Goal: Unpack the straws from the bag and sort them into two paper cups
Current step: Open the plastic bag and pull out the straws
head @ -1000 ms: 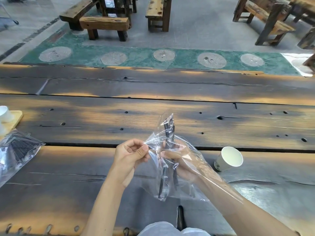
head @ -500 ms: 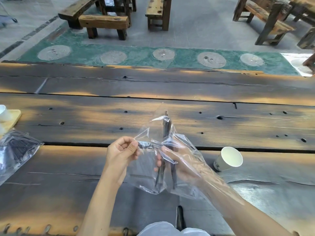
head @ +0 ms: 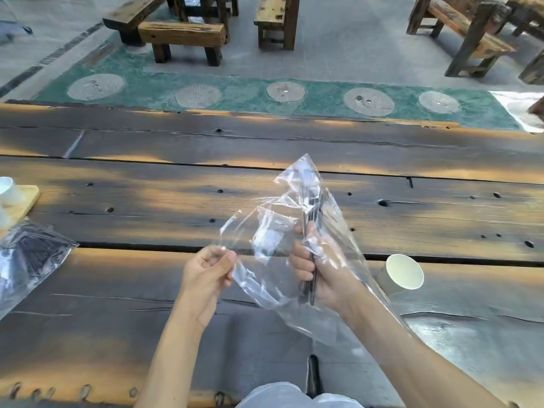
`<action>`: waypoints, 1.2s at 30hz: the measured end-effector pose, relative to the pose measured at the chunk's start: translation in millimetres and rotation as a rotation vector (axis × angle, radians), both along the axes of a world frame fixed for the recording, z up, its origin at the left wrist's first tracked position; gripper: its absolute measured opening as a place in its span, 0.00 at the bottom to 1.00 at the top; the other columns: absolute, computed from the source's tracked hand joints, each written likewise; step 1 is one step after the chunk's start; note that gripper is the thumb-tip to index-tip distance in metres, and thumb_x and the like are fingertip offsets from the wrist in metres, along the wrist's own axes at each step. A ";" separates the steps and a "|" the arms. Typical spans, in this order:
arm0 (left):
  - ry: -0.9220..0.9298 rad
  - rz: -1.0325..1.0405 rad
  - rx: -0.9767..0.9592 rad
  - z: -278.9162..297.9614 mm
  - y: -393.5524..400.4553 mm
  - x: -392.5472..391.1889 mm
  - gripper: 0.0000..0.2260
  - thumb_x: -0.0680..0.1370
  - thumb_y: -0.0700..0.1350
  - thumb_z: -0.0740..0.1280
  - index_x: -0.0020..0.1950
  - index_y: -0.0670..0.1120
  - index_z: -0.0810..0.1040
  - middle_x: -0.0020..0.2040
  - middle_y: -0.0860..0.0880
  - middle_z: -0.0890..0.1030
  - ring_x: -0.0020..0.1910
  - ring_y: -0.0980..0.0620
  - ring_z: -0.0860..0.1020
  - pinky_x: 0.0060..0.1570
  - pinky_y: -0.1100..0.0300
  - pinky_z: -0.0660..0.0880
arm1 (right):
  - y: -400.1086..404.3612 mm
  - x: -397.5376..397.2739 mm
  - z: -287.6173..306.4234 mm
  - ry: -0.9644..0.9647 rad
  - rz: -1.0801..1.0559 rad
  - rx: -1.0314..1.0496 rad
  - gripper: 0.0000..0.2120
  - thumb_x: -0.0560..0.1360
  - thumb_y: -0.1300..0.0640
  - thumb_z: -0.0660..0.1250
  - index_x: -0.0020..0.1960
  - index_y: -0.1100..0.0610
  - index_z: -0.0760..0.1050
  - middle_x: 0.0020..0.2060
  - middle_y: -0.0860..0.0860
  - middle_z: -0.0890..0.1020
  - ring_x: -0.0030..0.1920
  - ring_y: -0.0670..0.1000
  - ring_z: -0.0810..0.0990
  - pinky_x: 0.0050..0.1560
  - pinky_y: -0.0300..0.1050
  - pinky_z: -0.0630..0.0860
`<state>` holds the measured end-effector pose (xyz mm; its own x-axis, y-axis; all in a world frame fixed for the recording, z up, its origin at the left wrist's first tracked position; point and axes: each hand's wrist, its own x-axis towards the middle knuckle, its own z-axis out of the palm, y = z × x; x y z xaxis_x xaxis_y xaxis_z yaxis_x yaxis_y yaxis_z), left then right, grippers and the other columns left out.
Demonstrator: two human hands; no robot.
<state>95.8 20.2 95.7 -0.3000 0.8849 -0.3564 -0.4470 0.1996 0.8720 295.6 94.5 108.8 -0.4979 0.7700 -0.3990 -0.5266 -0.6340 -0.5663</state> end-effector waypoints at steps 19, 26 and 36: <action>0.484 -0.093 -0.023 -10.5 20.5 -54.2 0.08 0.79 0.39 0.68 0.43 0.35 0.81 0.29 0.47 0.80 0.27 0.54 0.75 0.29 0.64 0.72 | 3.0 20.2 -12.6 -0.163 0.585 0.165 0.09 0.79 0.51 0.68 0.46 0.56 0.80 0.31 0.57 0.73 0.27 0.50 0.71 0.26 0.41 0.61; 0.491 0.007 -0.149 -42.3 6.0 -66.3 0.08 0.79 0.35 0.67 0.40 0.41 0.82 0.29 0.48 0.81 0.29 0.53 0.76 0.32 0.64 0.73 | -12.4 14.4 -25.2 -0.685 0.534 0.405 0.11 0.78 0.45 0.67 0.48 0.53 0.73 0.29 0.48 0.73 0.23 0.46 0.67 0.21 0.39 0.61; 0.581 -0.158 -0.073 -15.9 43.1 -41.3 0.07 0.78 0.47 0.69 0.48 0.44 0.83 0.35 0.46 0.82 0.28 0.57 0.77 0.31 0.64 0.74 | -15.8 -4.6 -17.0 -0.670 0.673 0.382 0.16 0.81 0.50 0.64 0.57 0.64 0.73 0.25 0.45 0.70 0.20 0.42 0.66 0.20 0.35 0.60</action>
<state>54.5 63.3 79.8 -0.3312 0.9138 -0.2353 0.1382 0.2936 0.9459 291.0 78.7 91.8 -0.6387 0.5472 -0.5410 0.3714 -0.3965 -0.8395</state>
